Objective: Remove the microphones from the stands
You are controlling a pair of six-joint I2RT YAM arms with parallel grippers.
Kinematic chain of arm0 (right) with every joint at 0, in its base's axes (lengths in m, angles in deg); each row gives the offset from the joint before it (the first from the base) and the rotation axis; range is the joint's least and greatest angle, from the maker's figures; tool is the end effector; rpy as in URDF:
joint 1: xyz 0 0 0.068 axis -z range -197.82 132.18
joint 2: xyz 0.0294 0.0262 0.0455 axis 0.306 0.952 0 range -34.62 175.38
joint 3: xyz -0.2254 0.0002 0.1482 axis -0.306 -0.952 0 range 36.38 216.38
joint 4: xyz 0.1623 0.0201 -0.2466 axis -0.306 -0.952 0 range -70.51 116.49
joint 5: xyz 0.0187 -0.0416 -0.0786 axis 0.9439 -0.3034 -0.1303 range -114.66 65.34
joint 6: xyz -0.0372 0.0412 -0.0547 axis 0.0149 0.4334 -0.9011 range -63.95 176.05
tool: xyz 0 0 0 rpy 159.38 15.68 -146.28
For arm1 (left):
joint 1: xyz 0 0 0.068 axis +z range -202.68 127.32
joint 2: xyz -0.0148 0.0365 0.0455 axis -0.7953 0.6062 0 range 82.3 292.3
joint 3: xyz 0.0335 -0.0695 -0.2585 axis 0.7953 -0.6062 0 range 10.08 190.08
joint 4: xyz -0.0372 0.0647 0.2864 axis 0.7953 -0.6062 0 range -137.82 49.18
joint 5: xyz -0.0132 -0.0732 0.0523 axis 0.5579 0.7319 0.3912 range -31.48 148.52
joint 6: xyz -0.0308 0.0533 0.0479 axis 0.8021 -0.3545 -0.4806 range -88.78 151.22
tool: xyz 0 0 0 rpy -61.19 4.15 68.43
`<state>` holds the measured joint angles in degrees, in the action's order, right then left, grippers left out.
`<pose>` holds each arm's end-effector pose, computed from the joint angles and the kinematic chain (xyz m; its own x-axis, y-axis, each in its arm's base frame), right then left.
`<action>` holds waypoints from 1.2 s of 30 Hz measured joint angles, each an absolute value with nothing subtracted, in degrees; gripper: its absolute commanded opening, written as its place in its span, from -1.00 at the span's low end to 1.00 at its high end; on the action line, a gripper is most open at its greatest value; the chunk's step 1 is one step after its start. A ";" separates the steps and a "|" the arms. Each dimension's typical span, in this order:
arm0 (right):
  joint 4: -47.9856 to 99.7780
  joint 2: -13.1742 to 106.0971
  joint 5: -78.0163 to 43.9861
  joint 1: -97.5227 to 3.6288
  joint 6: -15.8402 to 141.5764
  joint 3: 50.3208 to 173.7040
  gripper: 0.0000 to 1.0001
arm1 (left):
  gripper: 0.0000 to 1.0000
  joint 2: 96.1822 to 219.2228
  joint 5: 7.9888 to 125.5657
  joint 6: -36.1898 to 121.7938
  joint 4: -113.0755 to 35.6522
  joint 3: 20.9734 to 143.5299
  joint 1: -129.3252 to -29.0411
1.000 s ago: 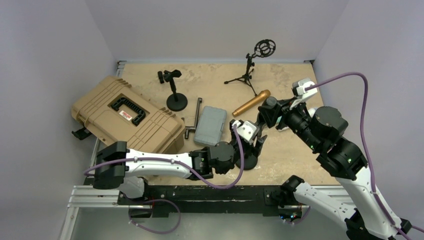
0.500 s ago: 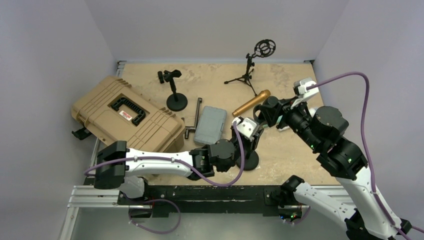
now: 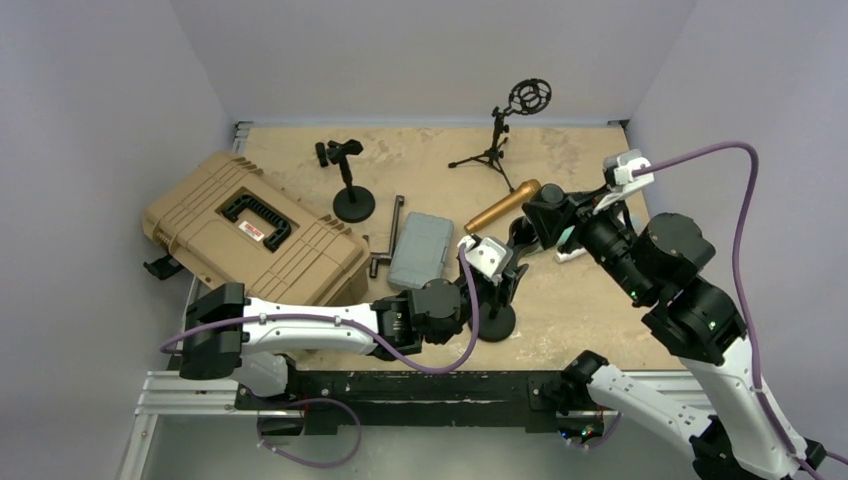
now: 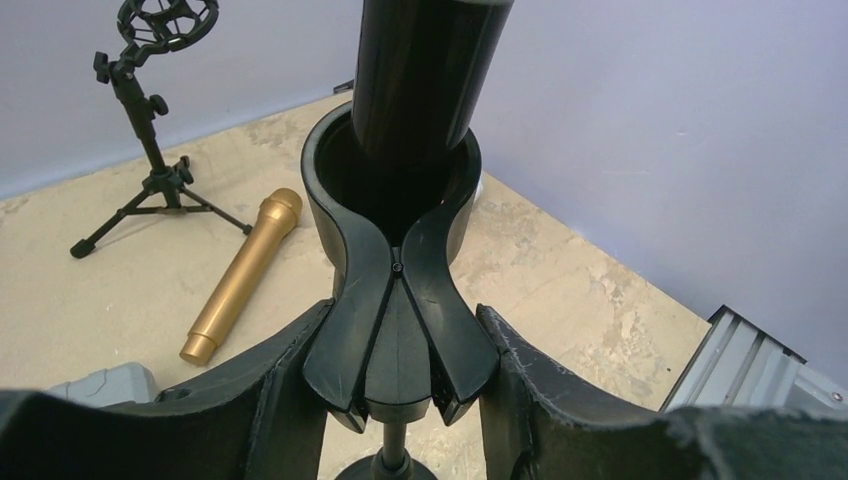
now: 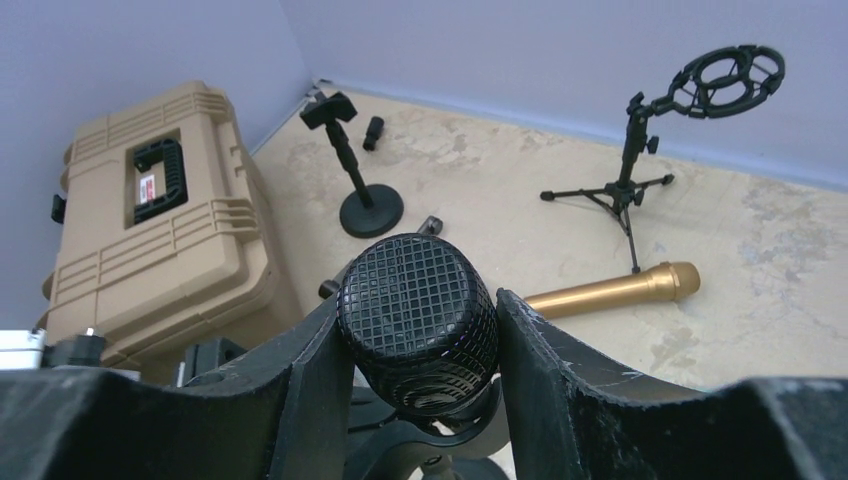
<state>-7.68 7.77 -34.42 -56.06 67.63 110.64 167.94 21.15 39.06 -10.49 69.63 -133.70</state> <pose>0.1437 0.0990 0.4834 -0.1266 0.1522 -0.9802 -0.4608 0.8660 0.1940 0.1034 -0.3948 0.3129 -0.0828 -0.1705 -0.9819 0.6856 0.7053 -0.1803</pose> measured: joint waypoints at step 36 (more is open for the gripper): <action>-10.24 12.21 -80.21 -55.47 73.35 101.41 -1.00 | 0.91 166.92 27.47 43.78 -26.27 73.70 -133.83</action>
